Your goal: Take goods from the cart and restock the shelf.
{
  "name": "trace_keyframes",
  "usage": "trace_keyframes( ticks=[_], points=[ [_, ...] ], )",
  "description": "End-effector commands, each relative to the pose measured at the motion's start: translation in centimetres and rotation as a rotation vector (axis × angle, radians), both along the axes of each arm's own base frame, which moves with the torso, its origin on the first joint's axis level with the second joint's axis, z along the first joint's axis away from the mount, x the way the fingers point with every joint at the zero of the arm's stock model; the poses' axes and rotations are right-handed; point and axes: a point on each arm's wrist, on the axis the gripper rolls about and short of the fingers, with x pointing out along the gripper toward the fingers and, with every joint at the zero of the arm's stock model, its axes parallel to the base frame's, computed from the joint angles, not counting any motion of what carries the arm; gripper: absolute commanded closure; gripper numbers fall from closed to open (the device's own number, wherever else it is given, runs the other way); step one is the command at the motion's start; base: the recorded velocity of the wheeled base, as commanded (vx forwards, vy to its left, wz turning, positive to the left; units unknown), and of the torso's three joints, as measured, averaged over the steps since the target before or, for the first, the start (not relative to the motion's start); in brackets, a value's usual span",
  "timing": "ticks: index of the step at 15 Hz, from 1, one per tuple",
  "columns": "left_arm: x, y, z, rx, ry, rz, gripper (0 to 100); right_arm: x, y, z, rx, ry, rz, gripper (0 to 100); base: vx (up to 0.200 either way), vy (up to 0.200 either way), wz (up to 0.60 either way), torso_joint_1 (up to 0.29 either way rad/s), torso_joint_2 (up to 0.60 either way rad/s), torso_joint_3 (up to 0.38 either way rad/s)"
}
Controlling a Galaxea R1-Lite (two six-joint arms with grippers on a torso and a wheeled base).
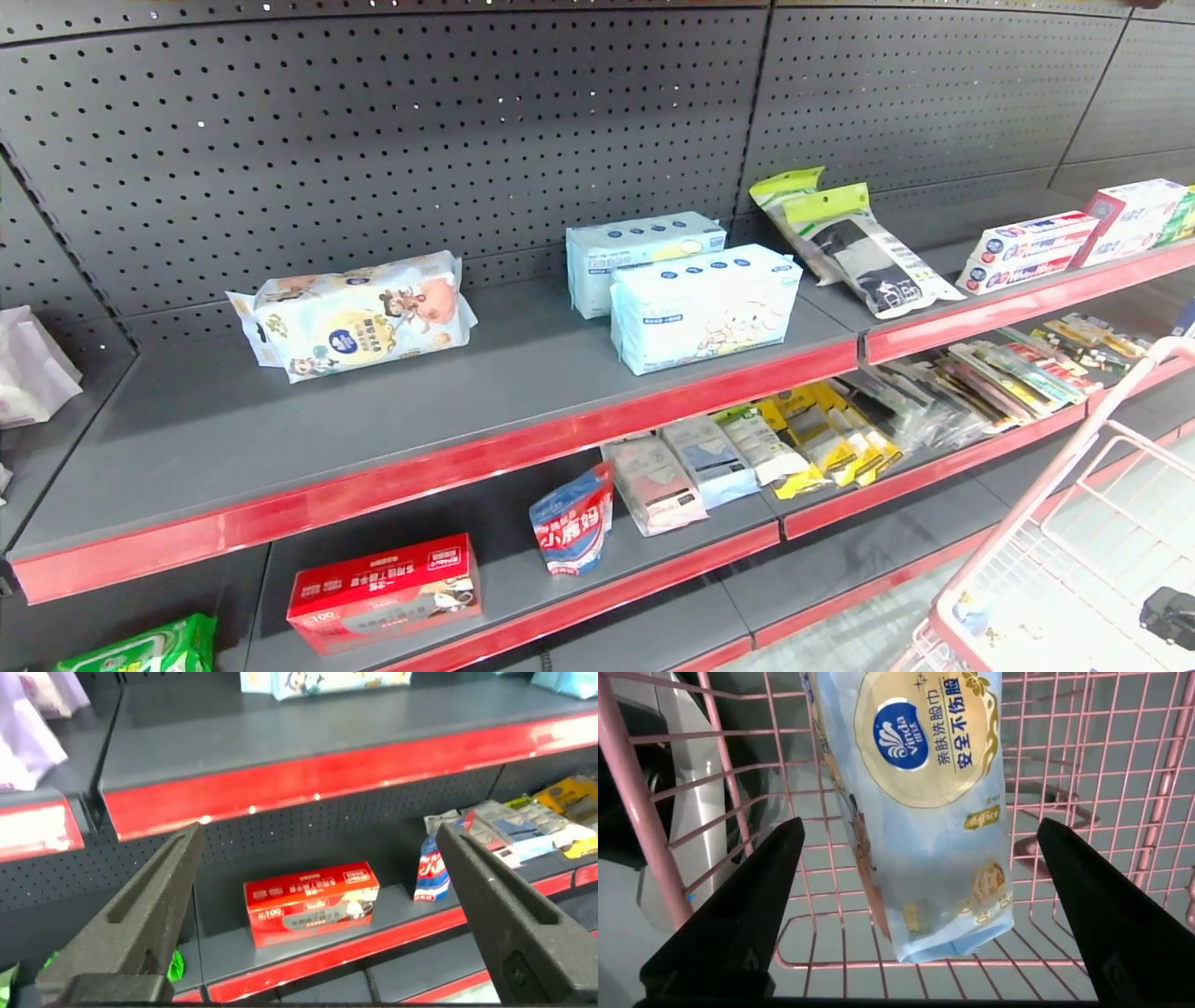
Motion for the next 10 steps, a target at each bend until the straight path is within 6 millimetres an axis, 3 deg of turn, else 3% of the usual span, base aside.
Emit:
trace_keyframes(
  ticks=[1,6,10],
  points=[
    [0.01,0.0,0.01,0.0,0.001,0.001,0,0.09,0.0,0.05,-0.004,-0.002,0.004,0,0.0,0.0,0.0,-0.159,0.38,0.212],
    [0.01,0.0,0.01,0.0,0.001,0.001,0,0.37,-0.42,0.2,-0.019,-0.011,0.002,0,0.0,0.0,0.0,-0.17,0.38,0.216],
    [0.01,0.0,0.01,0.0,0.001,0.001,0,0.5,-0.55,-0.56,0.004,0.003,-0.003,0,0.0,0.0,0.0,-0.038,0.09,0.043]
  ],
)
